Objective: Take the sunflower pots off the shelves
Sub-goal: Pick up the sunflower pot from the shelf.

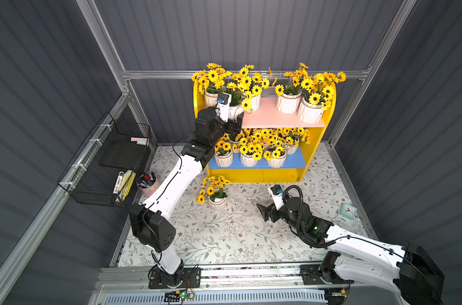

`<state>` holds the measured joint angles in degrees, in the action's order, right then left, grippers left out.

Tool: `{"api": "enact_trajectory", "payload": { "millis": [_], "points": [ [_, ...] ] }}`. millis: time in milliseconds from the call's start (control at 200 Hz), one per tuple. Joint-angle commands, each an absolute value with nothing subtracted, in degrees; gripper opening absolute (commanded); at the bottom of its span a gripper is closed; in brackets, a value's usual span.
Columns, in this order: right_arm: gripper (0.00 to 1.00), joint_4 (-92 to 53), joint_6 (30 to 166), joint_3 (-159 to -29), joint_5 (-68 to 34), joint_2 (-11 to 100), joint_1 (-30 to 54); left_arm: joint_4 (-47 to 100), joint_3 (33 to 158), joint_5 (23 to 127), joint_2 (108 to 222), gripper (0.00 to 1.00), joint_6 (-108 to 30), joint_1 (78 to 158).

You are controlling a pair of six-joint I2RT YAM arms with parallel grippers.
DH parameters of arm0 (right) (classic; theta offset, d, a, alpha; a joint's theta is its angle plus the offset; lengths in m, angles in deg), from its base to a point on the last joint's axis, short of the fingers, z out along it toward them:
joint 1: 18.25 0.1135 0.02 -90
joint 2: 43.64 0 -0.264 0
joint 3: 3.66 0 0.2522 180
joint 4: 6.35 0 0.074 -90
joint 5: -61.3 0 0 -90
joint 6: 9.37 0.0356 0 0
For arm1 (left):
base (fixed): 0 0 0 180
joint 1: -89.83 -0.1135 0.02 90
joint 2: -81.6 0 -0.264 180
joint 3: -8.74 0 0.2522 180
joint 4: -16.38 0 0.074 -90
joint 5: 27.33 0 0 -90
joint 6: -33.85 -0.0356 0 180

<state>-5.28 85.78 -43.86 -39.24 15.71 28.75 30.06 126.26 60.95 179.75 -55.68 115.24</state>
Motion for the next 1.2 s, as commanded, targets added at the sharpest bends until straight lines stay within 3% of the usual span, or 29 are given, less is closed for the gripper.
{"api": "enact_trajectory", "payload": {
  "millis": [0,1196],
  "points": [
    [0.99,-5.8,86.3,-45.2,-40.1,14.6,28.5,33.3,127.6,62.7,178.0,0.00,-55.9,115.3],
    [0.99,-5.5,86.6,-47.0,-41.1,16.8,27.9,33.3,133.7,68.3,176.4,0.00,-54.0,115.3]
  ]
}}
